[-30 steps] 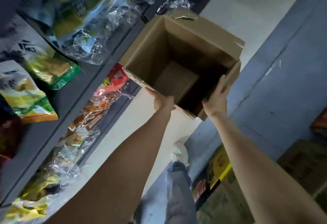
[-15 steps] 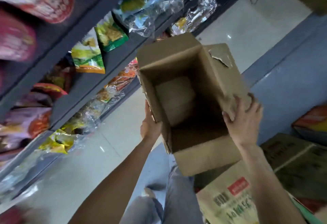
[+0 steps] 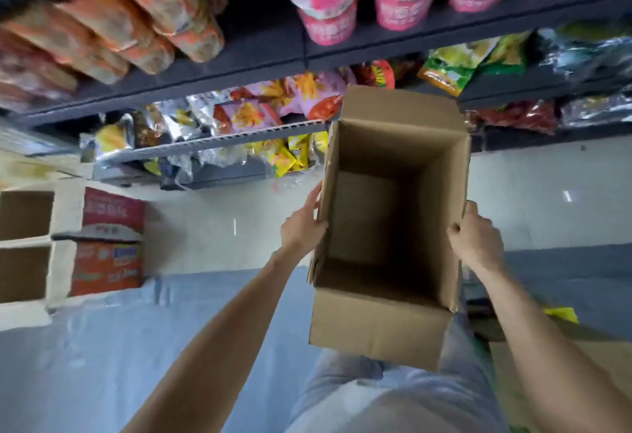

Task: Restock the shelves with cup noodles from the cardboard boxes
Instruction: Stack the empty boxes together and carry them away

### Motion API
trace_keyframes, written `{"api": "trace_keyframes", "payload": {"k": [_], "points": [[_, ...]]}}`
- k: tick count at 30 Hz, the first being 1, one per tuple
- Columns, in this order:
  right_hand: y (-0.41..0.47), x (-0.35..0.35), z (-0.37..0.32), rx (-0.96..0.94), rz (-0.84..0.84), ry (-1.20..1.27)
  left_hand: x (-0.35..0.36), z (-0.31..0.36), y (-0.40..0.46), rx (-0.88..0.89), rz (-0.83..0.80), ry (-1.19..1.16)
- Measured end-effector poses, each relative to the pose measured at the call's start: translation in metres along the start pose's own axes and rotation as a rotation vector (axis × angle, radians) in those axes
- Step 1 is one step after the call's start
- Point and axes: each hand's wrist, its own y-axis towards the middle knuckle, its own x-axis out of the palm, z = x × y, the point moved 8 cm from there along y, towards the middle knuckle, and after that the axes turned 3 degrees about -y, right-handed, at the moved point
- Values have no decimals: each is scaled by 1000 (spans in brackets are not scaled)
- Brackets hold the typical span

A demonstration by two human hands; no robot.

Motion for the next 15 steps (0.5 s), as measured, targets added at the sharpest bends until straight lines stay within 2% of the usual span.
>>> {"api": "trace_keyframes", "payload": {"k": [5,10,15], "points": [[-60,54,-147,-116,-51,-29,-73,-168,-54,-169,142,-254],[-110,115,-270,-290,-79,-59,-121,-312,-127,-396,291,-322],[-136,190,-381,-340,-156,-31,-151,-430,-167,-560,396,-369]]}}
